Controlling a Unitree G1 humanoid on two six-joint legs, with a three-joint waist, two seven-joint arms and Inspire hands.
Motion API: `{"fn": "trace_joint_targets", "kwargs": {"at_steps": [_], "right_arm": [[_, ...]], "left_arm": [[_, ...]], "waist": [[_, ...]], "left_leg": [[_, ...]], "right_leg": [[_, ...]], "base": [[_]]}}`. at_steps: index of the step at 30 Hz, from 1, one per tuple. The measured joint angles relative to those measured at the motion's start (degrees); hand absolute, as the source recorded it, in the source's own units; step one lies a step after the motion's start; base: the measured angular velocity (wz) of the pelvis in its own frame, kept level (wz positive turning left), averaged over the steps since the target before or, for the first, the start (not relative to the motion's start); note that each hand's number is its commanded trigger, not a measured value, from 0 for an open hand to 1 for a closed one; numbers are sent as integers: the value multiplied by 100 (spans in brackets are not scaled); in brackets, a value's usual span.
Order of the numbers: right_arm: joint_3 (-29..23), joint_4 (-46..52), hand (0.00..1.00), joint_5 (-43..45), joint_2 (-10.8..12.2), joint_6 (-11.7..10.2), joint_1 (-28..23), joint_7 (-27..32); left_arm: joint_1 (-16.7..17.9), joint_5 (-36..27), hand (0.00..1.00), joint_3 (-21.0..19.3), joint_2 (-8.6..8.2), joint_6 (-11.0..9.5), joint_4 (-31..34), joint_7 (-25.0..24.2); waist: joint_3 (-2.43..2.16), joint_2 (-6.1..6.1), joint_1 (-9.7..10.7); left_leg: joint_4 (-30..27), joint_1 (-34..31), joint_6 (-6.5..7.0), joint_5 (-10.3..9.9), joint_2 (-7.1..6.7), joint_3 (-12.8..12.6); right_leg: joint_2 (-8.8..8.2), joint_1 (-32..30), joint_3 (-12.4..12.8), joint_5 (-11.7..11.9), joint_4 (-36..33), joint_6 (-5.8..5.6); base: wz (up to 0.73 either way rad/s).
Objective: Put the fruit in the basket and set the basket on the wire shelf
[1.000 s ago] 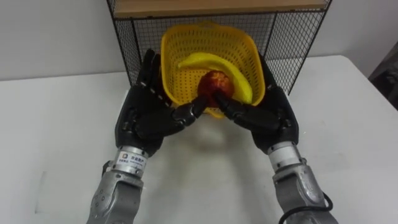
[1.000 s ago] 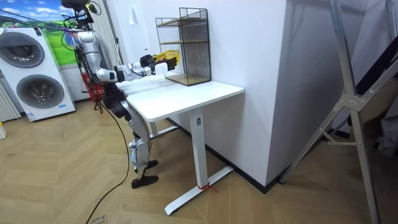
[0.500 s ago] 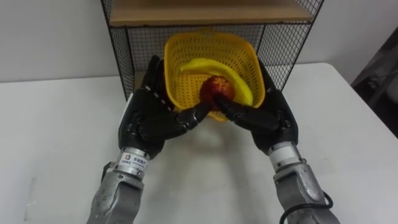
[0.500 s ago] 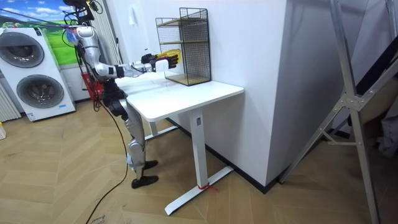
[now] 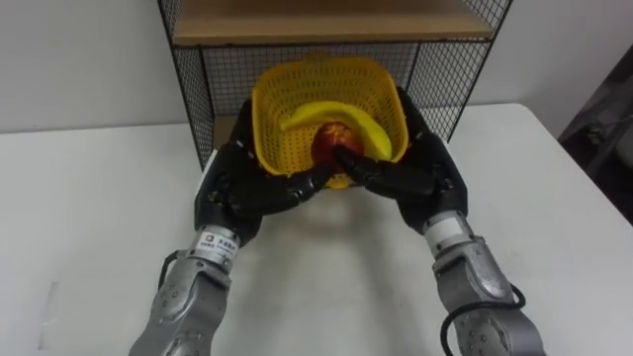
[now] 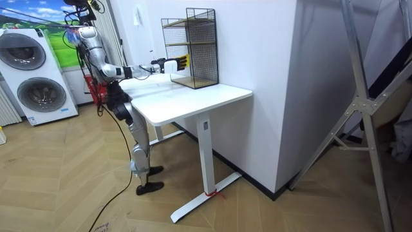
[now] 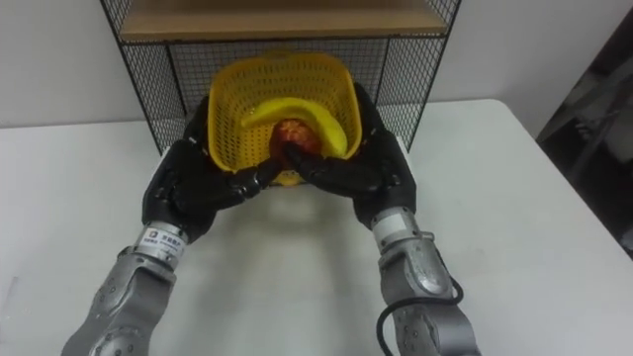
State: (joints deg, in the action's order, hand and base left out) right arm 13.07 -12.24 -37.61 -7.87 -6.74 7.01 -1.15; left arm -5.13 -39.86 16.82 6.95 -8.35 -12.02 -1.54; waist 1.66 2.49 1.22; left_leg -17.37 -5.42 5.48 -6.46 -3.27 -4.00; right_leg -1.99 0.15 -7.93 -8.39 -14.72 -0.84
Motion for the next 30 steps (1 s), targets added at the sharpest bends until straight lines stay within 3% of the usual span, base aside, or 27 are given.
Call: {"fn": "trace_joint_targets", "kwargs": {"at_steps": [6,9,15,20,23,30], "right_arm": [[-46,-610,0,-37,-245,655,1045,389],[-58,-1064,0,22,-231,735,1614,452],[-99,-1959,0,110,-199,1123,2426,581],[-110,-2236,0,102,-150,1445,2645,597],[-340,-2821,0,9,4,1585,2999,586],[-890,-3466,0,-471,92,1819,3333,718]], "left_arm": [[-875,-6,0,-120,-37,696,-426,431],[-1506,4,0,-192,-92,814,-918,651],[-2234,-92,0,-389,-219,1315,-1740,971],[-2373,-83,0,-563,-199,1694,-1764,1037],[-2560,-85,0,-747,-209,1908,-1974,1050],[-2835,-83,0,-1049,-187,2321,-2270,1101]], "waist": [[0,31,-41],[-1,30,-67],[-32,-17,-148],[-81,-120,-160],[-124,-190,-144],[-123,-235,-155]], "left_leg": [[32,25,22,29,12,-3],[177,144,70,110,11,-13],[203,212,52,129,36,-3],[203,187,42,136,45,-3],[207,218,42,136,48,-3],[203,256,25,147,27,110]], "right_leg": [[21,29,2,21,34,14],[32,117,10,94,127,3],[17,212,-35,130,211,36],[15,192,-71,132,199,44],[20,238,-74,141,211,59],[18,323,-177,119,236,74]], "base": [[0],[0],[0],[3],[1],[8]]}}
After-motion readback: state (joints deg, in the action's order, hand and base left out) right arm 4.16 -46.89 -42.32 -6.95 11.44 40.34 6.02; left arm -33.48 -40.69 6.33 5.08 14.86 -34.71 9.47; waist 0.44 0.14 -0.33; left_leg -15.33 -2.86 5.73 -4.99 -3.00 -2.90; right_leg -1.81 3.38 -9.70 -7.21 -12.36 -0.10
